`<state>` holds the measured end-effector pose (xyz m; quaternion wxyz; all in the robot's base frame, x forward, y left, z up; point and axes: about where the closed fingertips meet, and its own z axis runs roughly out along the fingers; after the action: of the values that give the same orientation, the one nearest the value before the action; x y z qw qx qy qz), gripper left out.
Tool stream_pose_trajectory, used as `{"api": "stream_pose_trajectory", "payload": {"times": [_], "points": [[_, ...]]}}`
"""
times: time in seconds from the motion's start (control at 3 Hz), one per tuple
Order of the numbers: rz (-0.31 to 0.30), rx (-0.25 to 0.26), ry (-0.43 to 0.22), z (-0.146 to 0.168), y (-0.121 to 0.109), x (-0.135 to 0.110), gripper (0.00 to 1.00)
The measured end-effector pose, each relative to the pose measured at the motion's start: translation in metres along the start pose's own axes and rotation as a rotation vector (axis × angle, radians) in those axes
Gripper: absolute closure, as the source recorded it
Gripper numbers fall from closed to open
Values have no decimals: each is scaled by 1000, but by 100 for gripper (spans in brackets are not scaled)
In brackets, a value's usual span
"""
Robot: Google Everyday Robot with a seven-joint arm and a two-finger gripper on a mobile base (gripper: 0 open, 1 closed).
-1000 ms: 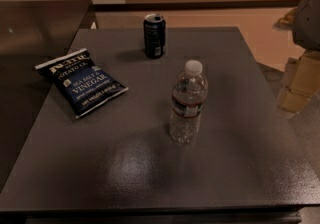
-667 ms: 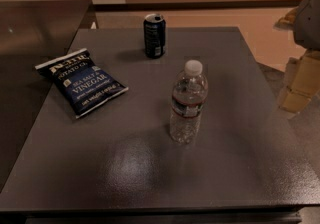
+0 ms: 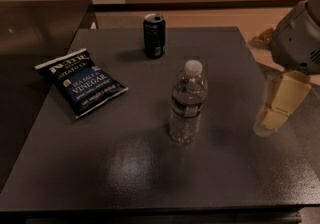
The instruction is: Pick water bottle
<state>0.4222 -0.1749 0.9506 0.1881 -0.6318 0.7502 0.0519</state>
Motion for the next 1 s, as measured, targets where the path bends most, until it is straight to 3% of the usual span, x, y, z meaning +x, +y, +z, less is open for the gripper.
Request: {"api": "stream_pose_trajectory", "payload": {"times": [0.67,1.0], "points": [[-35,-129,-180,36,31,-46,0],[-20,-149,-257,45,37,-69,0]]}}
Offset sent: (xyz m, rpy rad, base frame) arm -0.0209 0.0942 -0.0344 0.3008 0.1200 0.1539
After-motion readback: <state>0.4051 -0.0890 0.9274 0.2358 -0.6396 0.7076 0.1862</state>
